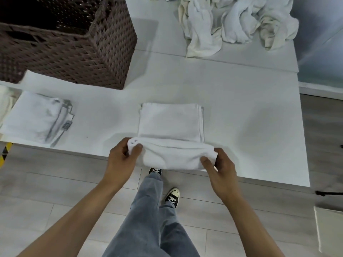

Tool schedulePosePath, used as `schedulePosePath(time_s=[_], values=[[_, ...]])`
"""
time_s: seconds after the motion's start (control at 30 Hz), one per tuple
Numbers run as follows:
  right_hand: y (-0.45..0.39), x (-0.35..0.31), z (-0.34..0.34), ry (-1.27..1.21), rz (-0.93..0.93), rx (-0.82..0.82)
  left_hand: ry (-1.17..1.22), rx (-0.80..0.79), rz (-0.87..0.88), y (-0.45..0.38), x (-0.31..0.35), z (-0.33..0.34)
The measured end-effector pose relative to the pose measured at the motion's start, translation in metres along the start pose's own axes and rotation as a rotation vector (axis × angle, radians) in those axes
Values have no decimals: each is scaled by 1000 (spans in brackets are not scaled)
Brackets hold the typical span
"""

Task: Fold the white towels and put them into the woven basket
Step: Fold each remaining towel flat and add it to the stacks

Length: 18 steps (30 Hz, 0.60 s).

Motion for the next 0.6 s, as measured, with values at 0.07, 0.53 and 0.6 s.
schedulePosePath(time_s=[0.07, 0.53, 0.6], values=[[-8, -16, 2, -45, -42, 18, 16, 22, 18, -8, 9, 1], [-116, 10, 39, 183, 15, 132, 166, -73, -180, -88, -27, 24], [-129, 18, 42, 308, 4, 136, 73, -149, -197, -85, -43, 30]])
Point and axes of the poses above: each hand's wrist, its own y-axis away from the middle knuckle, its own z-axis out of the palm, x = y × z, the point moved 4 cm from there along -y, towards the middle knuckle, and after that the axes turned 5 degrees about z, right-handed, at the moved point
